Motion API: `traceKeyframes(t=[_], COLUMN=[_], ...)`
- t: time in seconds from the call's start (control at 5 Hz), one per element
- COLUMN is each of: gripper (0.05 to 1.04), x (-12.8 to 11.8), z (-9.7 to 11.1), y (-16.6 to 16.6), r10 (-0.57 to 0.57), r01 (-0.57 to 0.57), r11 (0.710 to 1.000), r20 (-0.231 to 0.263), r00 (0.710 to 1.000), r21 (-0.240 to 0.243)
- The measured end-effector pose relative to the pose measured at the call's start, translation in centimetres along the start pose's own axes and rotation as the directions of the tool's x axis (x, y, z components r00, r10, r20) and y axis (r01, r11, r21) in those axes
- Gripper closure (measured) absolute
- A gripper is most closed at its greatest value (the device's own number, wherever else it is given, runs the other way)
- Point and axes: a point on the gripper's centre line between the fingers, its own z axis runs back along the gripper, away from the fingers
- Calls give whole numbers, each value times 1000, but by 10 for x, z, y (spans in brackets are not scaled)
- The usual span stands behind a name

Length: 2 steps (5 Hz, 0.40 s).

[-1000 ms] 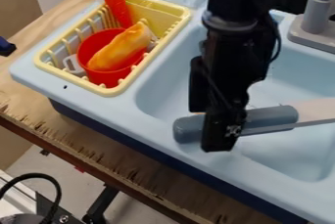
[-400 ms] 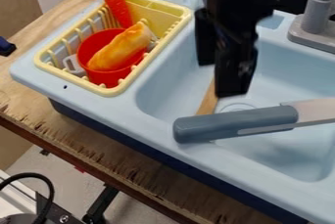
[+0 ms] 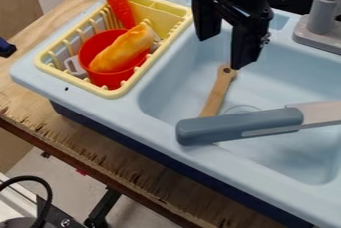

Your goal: Pick up knife and put it over the sink

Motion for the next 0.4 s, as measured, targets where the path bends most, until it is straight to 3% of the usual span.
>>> traceKeyframes(t=[0.4], gripper=[87], x=[4], z=[-9], y=[34], r10=[62], r01=[-62], r11=[998], r20=[1], r00=[998], r21=[-15])
